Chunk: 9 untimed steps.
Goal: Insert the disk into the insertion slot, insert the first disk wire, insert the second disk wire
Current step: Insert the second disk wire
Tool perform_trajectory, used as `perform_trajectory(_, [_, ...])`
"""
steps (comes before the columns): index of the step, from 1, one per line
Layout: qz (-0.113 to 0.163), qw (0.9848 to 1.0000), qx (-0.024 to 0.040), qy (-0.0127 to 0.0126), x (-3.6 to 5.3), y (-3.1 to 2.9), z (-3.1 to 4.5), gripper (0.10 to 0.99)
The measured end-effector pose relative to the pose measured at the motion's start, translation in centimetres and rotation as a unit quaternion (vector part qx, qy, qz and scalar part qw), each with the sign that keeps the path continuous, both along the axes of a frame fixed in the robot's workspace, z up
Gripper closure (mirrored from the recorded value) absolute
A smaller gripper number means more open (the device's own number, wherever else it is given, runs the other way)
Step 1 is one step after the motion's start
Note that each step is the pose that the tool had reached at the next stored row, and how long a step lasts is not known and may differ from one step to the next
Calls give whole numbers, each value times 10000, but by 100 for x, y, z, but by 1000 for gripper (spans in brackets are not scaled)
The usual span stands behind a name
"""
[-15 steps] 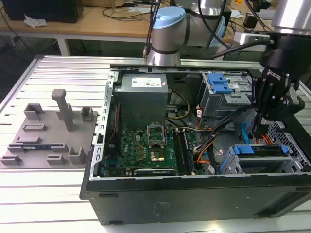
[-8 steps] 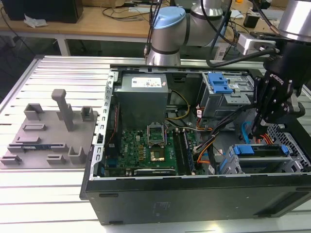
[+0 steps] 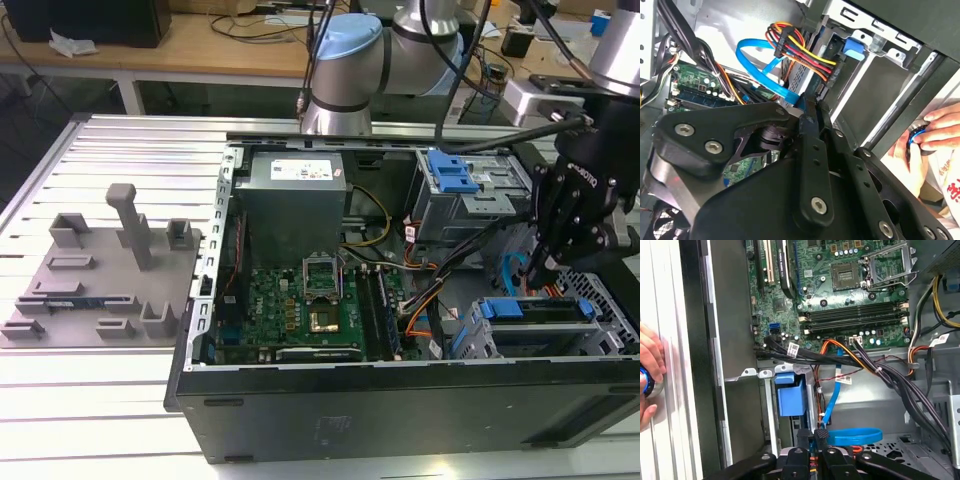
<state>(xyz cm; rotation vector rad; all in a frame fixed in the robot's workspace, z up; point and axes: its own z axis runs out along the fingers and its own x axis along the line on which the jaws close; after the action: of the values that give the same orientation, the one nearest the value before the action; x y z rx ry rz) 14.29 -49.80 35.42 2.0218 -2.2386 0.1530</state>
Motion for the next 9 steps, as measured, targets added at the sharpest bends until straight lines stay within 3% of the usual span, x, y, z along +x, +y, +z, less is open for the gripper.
perform_trajectory(4, [12, 10000, 94, 17, 24, -121, -20, 925])
perform_trajectory(6, [10, 9998, 186, 21, 30, -143, -25, 925])
perform_trajectory(9, [11, 9998, 215, 21, 32, -148, -26, 925])
